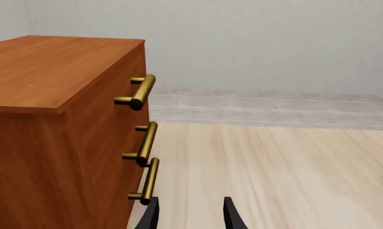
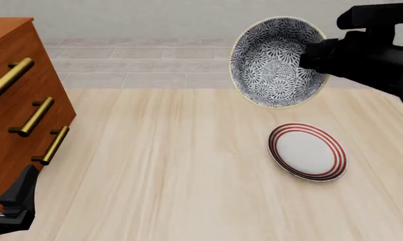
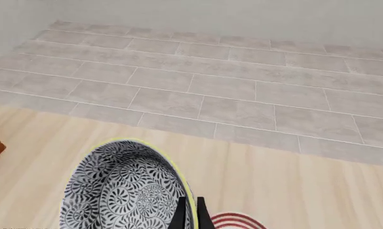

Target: Put the bowl on top of the cabinet.

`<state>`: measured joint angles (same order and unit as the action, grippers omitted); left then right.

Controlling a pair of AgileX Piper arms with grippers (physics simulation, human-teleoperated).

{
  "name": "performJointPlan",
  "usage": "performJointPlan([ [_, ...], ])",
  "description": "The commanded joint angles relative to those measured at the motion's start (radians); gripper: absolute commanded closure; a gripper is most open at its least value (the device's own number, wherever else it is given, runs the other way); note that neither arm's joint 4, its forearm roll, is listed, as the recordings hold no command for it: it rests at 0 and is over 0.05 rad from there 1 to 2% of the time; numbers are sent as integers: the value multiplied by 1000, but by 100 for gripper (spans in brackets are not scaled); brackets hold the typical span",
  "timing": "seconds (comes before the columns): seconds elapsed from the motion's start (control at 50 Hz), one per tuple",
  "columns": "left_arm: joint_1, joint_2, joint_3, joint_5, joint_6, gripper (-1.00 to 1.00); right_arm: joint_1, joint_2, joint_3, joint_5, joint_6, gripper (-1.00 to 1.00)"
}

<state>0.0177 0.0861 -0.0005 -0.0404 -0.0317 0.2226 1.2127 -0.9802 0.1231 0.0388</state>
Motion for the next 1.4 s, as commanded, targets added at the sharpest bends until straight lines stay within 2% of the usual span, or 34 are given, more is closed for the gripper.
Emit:
performJointPlan([
  [0.02,-1,-12,0,11,-1,-100,42,-1,3,-25,16,100],
  [0.46,-1,-10,0,6,-5,-100,127,-30,63,-103,58,100],
  [0.98,0,5,0,-6,-2,-100,179,-5,60,-169,46,100],
  [1.4,-2,8,0,-9,-1,-100,253,25,46,-210,68,100],
])
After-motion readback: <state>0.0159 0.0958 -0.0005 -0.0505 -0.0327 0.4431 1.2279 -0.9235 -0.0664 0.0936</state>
